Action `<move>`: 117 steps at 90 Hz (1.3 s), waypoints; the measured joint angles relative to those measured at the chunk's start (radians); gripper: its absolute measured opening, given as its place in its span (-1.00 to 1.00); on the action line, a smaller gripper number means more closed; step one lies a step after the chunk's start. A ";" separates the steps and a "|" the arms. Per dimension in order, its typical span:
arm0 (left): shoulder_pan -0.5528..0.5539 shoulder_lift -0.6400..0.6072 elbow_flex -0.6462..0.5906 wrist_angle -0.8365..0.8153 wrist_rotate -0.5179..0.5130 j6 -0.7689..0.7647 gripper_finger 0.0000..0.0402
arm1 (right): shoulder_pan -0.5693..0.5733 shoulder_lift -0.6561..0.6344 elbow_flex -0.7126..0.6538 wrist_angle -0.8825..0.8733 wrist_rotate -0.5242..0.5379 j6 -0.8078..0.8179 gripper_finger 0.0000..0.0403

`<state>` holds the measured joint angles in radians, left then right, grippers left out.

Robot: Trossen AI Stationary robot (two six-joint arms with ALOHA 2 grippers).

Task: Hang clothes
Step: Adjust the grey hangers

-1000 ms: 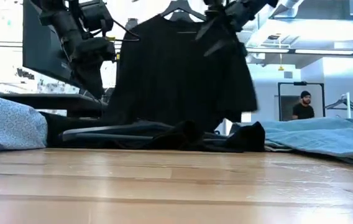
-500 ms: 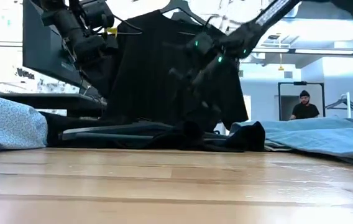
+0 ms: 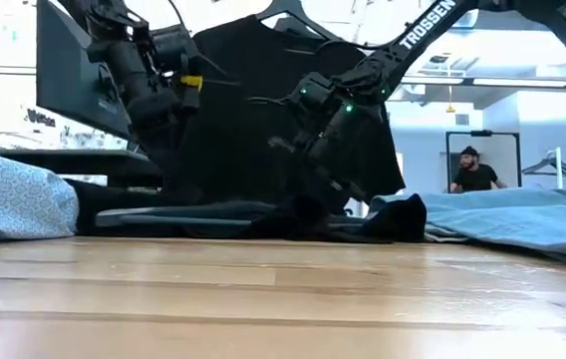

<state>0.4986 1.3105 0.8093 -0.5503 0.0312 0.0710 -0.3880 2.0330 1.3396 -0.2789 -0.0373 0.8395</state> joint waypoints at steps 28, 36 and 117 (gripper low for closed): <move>0.105 0.018 -0.082 -0.002 0.001 0.008 -0.39 | 0.154 -0.003 -0.002 -0.031 -0.104 -0.034 -0.05; 0.121 0.018 -0.109 0.011 0.001 0.008 -0.39 | 0.192 -0.007 0.011 -0.043 -0.146 -0.034 -0.05; 0.146 0.017 -0.134 0.096 0.070 -0.037 -0.39 | 0.227 0.066 0.144 -0.063 0.006 0.156 -0.05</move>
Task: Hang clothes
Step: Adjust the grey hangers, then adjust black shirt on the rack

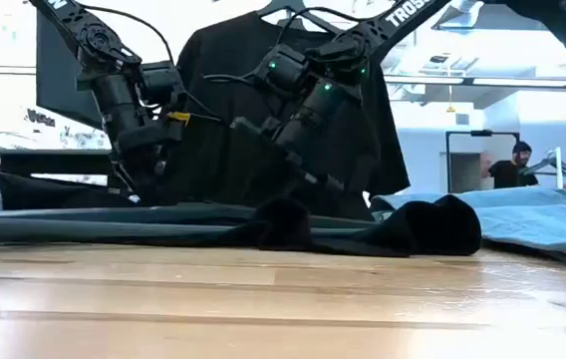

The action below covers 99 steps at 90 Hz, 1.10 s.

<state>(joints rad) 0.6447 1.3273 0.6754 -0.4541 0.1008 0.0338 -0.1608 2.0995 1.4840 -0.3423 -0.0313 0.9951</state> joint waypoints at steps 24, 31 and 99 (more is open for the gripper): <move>0.057 0.000 0.000 0.000 -0.001 -0.003 -0.39 | 0.139 0.000 0.001 -0.081 -0.024 -0.006 -0.05; 0.073 0.000 0.000 0.000 -0.001 0.003 -0.39 | 0.179 0.000 0.001 -0.100 -0.028 -0.005 -0.05; 0.099 -0.186 0.215 -0.085 -0.008 -0.051 -0.39 | 0.133 -0.224 0.002 -0.246 -0.053 -0.144 -0.05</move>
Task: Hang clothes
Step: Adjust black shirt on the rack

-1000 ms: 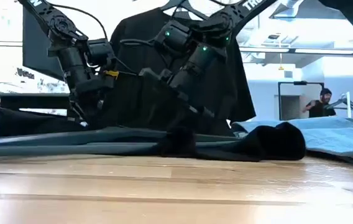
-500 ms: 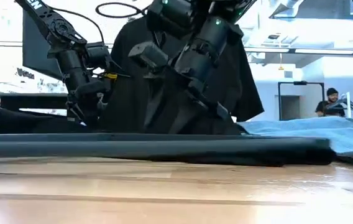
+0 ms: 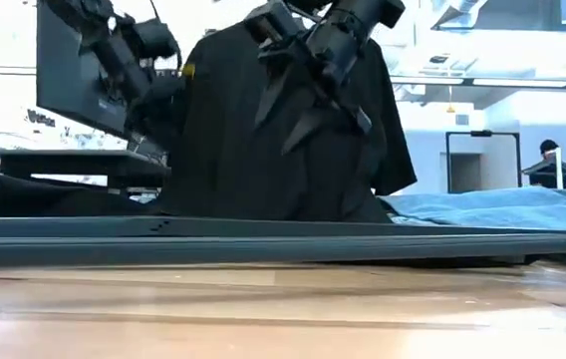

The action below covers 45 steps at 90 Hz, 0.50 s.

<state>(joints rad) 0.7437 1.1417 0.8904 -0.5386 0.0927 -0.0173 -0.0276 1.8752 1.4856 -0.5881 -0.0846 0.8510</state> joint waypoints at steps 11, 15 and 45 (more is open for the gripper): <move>0.000 -0.047 0.073 -0.023 -0.001 -0.021 -0.39 | -0.113 -0.017 0.002 0.001 0.005 -0.062 -0.05; 0.000 -0.059 0.097 -0.022 0.000 -0.023 -0.39 | -0.160 -0.007 0.002 0.001 0.007 -0.091 -0.05; -0.056 -0.085 0.164 -0.033 0.003 -0.099 -0.39 | -0.509 0.071 -0.002 0.195 -0.011 -0.348 -0.05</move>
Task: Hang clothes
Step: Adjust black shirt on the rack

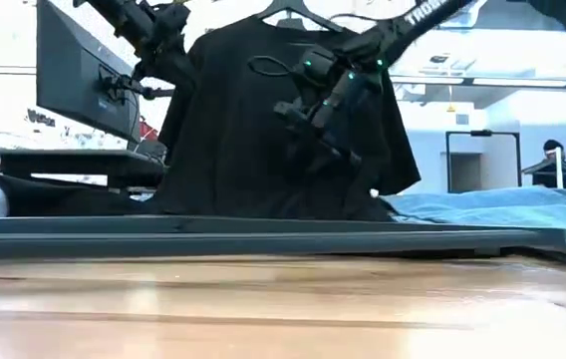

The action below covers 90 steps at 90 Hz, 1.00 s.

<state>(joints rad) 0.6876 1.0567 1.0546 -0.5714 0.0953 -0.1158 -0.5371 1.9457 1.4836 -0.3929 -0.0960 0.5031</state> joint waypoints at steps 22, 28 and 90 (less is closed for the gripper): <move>-0.059 0.008 0.000 -0.011 -0.003 -0.080 -0.39 | -0.256 -0.004 0.092 0.133 0.009 -0.190 -0.05; -0.069 0.008 0.000 -0.011 -0.015 -0.089 -0.39 | -0.302 -0.005 0.131 0.133 0.012 -0.257 -0.05; -0.317 0.513 -0.001 0.119 -0.096 -0.260 -0.39 | -0.136 0.000 0.129 -0.187 -0.264 -0.318 -0.05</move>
<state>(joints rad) 0.3709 1.5693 1.0534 -0.4528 -0.0008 -0.3758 -0.6734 1.9461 1.6128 -0.5801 -0.3599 0.1853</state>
